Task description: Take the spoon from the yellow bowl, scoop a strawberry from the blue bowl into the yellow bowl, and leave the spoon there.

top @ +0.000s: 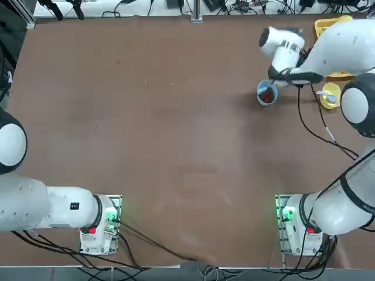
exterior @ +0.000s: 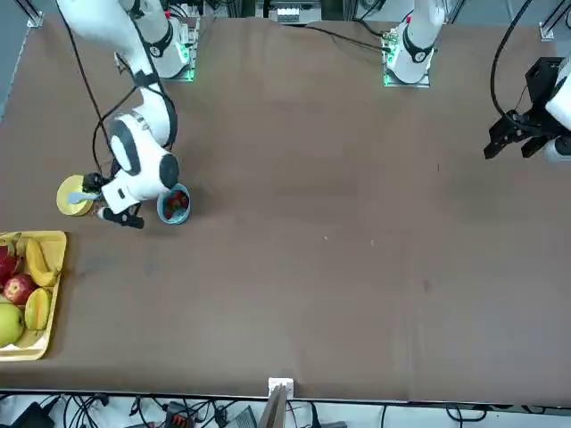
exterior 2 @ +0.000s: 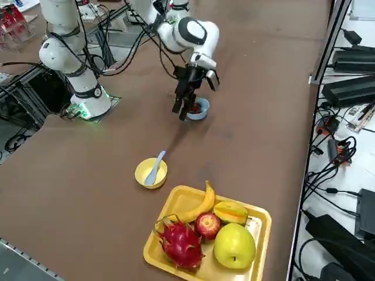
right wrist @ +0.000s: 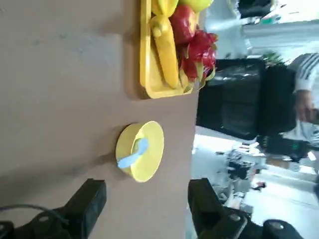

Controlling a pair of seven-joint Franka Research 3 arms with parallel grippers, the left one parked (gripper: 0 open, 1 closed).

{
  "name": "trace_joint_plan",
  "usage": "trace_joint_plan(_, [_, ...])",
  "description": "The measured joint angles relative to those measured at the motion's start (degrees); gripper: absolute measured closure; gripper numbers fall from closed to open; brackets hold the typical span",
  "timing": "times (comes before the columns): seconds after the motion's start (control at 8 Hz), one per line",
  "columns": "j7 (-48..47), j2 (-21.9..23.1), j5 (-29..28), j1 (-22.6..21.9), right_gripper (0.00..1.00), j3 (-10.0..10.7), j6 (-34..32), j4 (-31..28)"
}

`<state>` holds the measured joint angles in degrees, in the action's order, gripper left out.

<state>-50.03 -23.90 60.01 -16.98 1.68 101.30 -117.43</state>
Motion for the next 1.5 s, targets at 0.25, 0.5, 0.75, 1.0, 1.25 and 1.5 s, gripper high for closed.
trace_joint_plan(0.25, [-6.4,-5.2,6.8,0.2,0.00,0.3,0.2,-1.7])
trace_joint_plan(0.5, [-10.9,-9.4,12.5,1.0,0.01,0.8,0.3,-3.0])
trace_joint_plan(0.75, [-11.6,-11.5,15.7,2.5,0.04,1.0,0.3,-4.0])
trace_joint_plan(1.0, [-11.6,-12.4,16.8,4.0,0.07,1.1,0.3,-4.1])
trace_joint_plan(1.25, [-11.6,-12.6,17.0,5.2,0.11,1.3,0.3,-4.1])
trace_joint_plan(1.5, [-11.6,-12.8,17.3,6.3,0.15,1.4,0.3,-4.1])
